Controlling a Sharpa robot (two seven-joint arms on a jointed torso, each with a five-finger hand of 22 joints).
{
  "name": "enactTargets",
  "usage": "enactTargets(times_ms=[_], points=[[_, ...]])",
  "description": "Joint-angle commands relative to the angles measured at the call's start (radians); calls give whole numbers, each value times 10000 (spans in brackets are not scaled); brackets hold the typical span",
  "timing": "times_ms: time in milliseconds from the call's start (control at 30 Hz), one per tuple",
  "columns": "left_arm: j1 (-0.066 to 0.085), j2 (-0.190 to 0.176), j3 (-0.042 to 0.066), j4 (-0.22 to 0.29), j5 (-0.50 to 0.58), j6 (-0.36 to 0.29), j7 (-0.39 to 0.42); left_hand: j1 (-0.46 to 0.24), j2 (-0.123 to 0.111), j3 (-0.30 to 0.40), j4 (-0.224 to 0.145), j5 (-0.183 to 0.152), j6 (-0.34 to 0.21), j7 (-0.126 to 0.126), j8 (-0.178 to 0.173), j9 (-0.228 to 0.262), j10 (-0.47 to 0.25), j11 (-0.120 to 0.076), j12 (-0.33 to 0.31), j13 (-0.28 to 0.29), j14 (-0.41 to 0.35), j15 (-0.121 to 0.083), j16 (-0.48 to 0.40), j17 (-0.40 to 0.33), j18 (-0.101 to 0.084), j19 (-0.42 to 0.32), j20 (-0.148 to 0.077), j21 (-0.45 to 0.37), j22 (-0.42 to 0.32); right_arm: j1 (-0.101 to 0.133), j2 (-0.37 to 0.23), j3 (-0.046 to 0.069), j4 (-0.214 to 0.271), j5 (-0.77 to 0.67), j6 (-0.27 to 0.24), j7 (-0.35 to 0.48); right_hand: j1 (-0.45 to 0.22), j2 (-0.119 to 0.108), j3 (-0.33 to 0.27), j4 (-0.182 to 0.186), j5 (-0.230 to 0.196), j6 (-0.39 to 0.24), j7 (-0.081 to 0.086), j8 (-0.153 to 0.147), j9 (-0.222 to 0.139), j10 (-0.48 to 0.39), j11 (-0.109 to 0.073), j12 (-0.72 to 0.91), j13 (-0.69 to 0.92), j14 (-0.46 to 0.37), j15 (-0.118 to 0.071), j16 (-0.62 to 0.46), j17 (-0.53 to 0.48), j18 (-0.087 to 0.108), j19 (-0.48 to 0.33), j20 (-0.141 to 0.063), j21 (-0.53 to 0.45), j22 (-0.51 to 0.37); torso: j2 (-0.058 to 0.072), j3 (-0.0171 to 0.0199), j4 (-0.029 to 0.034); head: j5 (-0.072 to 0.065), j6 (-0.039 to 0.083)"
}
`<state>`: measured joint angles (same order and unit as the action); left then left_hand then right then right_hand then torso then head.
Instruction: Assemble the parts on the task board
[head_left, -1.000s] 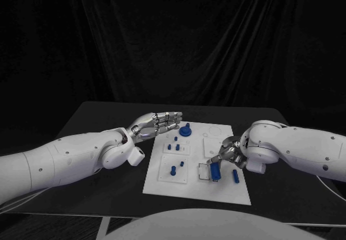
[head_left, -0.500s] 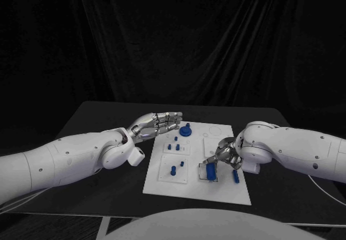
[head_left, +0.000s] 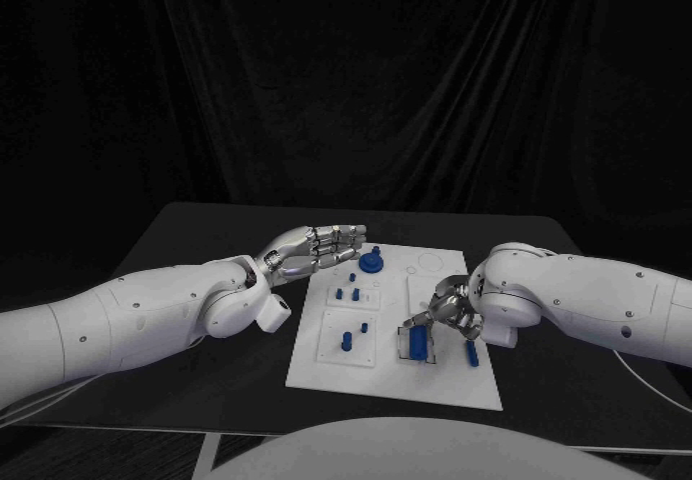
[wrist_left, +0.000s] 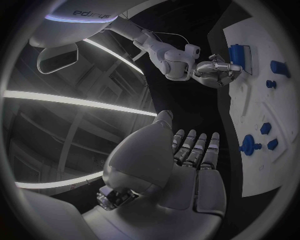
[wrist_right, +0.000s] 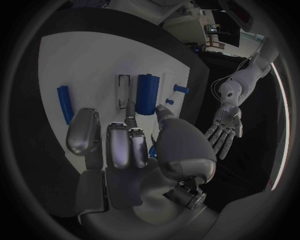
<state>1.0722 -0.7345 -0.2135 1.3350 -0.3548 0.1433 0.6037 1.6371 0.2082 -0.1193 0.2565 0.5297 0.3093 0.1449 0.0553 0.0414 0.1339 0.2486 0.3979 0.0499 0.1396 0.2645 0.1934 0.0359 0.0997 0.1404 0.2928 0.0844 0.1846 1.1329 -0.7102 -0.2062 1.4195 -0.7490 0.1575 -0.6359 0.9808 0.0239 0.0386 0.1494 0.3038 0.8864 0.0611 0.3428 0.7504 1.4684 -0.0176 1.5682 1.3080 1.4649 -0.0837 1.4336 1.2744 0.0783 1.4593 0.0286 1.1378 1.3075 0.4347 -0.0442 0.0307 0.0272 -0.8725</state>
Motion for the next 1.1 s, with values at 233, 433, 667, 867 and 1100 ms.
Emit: enactTargets(times_ms=[233, 433, 667, 867, 1100], points=[[-18, 36, 12, 2, 45, 144, 60, 130, 4, 105, -17, 86, -39, 233, 41, -14, -86, 6, -33, -17, -2, 70, 35, 16, -131, -84, 12, -36, -19, -29, -7, 3, 67, 30, 79, -145, -227, -29, -154, 173, -773, -126, 20, 121, -59, 1024, 38, 26, 2628, 512, 38, -36, -2, 67, -33, 10, -54, 1452, 3, -1, 0, 33, -2], [-31, 46, 12, -7, 45, 173, 40, 130, 4, 105, -17, 86, -39, 233, 41, -14, -86, 6, -33, -17, -2, 70, 35, 16, -131, -84, 12, -36, -19, -31, -10, 3, 87, 30, 58, -133, -277, -81, -324, 225, -1469, -204, 36, 172, -117, 1024, 51, 26, 2628, 517, 50, -34, 4, 66, -16, 18, -71, 1462, 5, -1, 3, 32, -2], [-56, 44, 12, -13, 45, 189, 23, 139, 2, 120, -28, 94, -40, 235, 41, -14, -90, 9, -38, -18, -2, 74, 38, 16, -134, -87, 12, -38, -22, -33, -27, 3, 90, 30, 29, -125, -523, -89, -614, 492, -2303, -235, 38, 271, -175, 1024, 56, 26, 2628, 530, 55, -3, 64, 60, 11, 26, -63, 1482, 2, -2, -2, 57, -2], [-78, 48, 12, -15, 45, 204, 13, 145, 2, 130, -35, 100, -39, 237, 41, -14, -91, 8, -37, -18, 0, 77, 43, 17, -136, -92, 13, -41, -29, -33, -38, 3, 75, 30, -13, -114, -667, -47, -725, 658, -2455, -227, 33, 315, -195, 1024, 52, 26, 2628, 529, 53, -3, 64, 58, 20, 24, -56, 1491, 2, -2, -3, 77, -2], [-98, 40, 12, -11, 45, 214, 12, 154, 3, 145, -45, 108, -43, 241, 40, -15, -94, 8, -37, -18, -1, 81, 43, 16, -138, -91, 13, -40, -26, -34, -140, 3, 142, 30, -264, -45, -822, -41, -862, 839, -2501, -234, 30, 346, -217, 1024, 49, 26, 2628, 529, 50, -2, 64, 60, 21, 22, -75, 1491, 0, 0, -1, 85, -2]])
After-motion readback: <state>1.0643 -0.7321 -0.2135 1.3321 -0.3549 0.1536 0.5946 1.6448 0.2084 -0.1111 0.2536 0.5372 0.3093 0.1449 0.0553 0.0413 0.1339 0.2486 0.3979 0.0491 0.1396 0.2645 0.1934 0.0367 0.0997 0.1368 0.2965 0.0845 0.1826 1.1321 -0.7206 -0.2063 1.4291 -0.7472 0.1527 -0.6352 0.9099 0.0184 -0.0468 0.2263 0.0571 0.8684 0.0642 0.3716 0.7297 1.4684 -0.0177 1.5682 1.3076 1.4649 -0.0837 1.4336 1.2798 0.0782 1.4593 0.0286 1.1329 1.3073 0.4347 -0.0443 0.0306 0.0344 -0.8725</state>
